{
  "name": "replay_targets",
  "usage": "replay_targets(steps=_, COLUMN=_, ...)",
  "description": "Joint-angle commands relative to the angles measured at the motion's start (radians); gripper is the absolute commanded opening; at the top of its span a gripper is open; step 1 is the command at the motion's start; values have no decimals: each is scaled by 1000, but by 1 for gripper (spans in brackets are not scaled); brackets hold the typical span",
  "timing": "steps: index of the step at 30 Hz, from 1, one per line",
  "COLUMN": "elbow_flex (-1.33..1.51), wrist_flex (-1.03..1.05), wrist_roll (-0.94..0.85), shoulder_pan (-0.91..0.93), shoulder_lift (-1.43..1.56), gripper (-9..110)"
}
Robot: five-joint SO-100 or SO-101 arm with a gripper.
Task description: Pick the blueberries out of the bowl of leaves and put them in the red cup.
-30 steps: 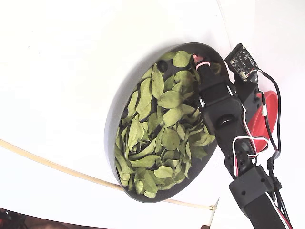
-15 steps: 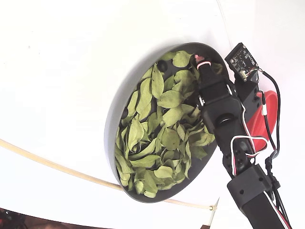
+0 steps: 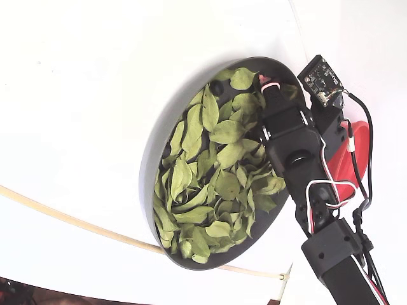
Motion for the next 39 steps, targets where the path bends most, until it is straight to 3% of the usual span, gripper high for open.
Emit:
replay_targets(steps=1, elbow_flex=5, wrist_flex=-14, wrist_roll=-5, shoulder_pan=-3, shoulder_lift=46, gripper=9)
replay_targets(steps=39, elbow_flex=44, wrist_flex=18, wrist_roll=3, shoulder_pan=26, shoulder_lift=250, gripper=8)
